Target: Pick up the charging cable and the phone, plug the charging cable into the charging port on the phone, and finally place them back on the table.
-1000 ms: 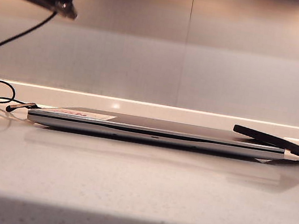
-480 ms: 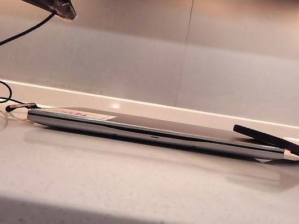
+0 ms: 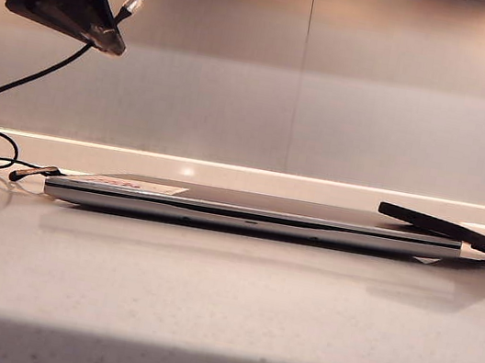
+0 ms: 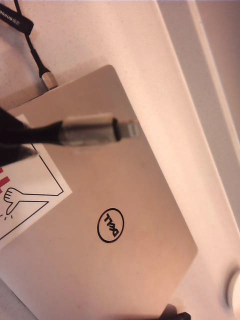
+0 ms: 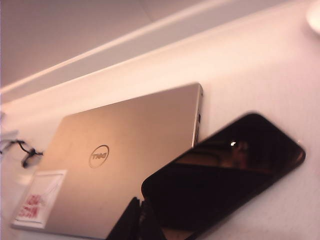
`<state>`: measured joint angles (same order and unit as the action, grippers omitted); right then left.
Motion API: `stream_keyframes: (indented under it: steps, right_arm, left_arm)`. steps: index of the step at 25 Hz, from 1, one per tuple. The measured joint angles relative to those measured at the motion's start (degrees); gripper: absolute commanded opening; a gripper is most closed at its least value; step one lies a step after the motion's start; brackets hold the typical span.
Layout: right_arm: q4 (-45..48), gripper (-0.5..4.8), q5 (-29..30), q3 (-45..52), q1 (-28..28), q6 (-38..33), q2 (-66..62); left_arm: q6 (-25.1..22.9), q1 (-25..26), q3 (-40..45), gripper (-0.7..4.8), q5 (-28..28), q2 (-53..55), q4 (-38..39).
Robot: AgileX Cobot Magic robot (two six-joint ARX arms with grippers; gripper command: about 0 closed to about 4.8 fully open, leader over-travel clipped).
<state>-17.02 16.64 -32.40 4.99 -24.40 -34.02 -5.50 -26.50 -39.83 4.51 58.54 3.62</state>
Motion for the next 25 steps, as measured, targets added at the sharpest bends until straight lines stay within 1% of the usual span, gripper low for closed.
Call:
stream_keyframes:
  steps: [2,3,5,7,8,11,13,17,18,20,25]
  right_arm:
    - [2.56,0.03,3.13,2.62,-3.15,-4.92,-0.39]
    - [2.56,0.26,3.76,3.65,-4.90,-9.03,-1.33]
    - [2.49,1.58,3.91,4.42,-6.19,-12.48,-2.51]
    - [2.56,3.19,4.61,4.55,-6.62,-14.88,-4.09]
    - [2.69,3.54,5.20,4.52,-6.64,-15.67,-4.92]
    - [3.02,3.69,6.32,4.55,-6.64,-19.63,-8.22]
    - [3.50,3.70,6.73,4.52,-6.69,-22.36,-10.93]
    - [5.31,3.69,7.91,4.50,-6.69,-25.00,-15.89]
    - [7.08,3.69,8.39,4.46,-6.71,-25.99,-18.10]
    - [8.92,3.69,9.09,4.46,-6.69,-26.80,-21.53]
    - [11.58,3.69,9.14,4.42,-6.69,-27.04,-25.09]
  left_arm:
    - [0.00,0.00,0.00,-0.06,0.00,0.79,0.02]
    - [0.00,0.00,0.00,-0.06,0.00,1.01,0.02]
    - [0.00,0.00,0.00,-0.06,0.00,1.01,0.00]
    - [0.00,0.00,0.00,-0.06,0.00,1.01,0.00]
    - [0.00,0.00,0.00,-0.06,0.00,1.01,0.00]
    - [0.00,0.00,0.00,-0.06,0.00,1.01,-0.02]
    - [0.00,0.00,0.00,-0.06,0.00,1.01,-0.02]
    - [0.00,0.00,0.00,-0.06,0.00,1.01,-0.02]
    - [0.00,0.00,0.00,-0.06,0.00,1.01,0.00]
    - [0.00,0.00,0.00,-0.06,0.00,1.01,0.00]
    - [0.00,0.00,0.00,-0.06,0.00,1.01,0.00]
